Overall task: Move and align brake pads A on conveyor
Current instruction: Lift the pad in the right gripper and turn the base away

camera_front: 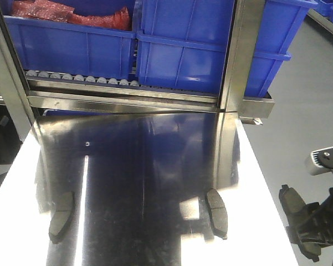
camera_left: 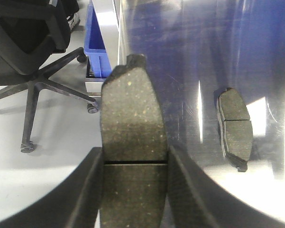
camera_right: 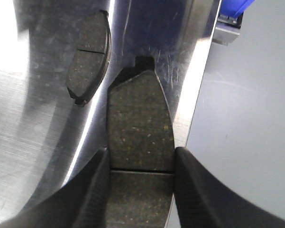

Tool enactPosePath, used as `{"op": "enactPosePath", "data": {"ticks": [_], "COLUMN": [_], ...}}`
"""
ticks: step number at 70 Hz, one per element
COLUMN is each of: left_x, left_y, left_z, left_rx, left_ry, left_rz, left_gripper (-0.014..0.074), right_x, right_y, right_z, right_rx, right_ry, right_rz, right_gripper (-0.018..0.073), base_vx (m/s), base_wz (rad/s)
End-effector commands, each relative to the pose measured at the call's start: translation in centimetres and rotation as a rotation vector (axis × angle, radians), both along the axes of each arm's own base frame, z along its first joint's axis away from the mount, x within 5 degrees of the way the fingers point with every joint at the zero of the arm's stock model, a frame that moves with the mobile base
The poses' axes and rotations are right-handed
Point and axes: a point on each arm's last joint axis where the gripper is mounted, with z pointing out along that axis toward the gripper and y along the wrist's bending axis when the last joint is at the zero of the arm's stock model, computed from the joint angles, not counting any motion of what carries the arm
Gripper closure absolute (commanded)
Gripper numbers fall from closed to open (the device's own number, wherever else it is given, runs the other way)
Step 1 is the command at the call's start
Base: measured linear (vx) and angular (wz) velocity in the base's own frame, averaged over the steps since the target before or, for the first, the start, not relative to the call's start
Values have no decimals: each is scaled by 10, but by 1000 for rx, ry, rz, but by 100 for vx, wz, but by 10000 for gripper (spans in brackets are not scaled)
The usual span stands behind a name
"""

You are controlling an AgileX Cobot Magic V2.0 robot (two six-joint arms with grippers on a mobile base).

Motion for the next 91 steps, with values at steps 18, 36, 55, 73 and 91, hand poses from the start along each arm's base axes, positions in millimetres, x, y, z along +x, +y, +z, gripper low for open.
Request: {"op": "enactPosePath", "data": {"ticks": [18, 36, 55, 73, 91], "left_x": [5, 5, 5, 5, 5], "left_y": [0, 0, 0, 0, 0], "left_z": [15, 15, 15, 15, 15], "left_rx": [4, 4, 4, 4, 3], "left_ry": [-107, -107, -107, -107, -107], "left_rz": [-6, -6, -6, -6, -6], "left_gripper": [476, 476, 476, 476, 476], "right_x": [1, 1, 1, 1, 1], "right_y": [0, 0, 0, 0, 0], "right_z": [17, 17, 17, 17, 17], "right_rx": [20, 20, 20, 20, 20], "right_ry": [-114, -113, -113, -113, -113], "right_rz": [-8, -8, -8, -8, -8], "right_gripper": [559, 559, 559, 559, 559], "base_vx": [0, 0, 0, 0, -3], "base_wz": [0, 0, 0, 0, 11]}}
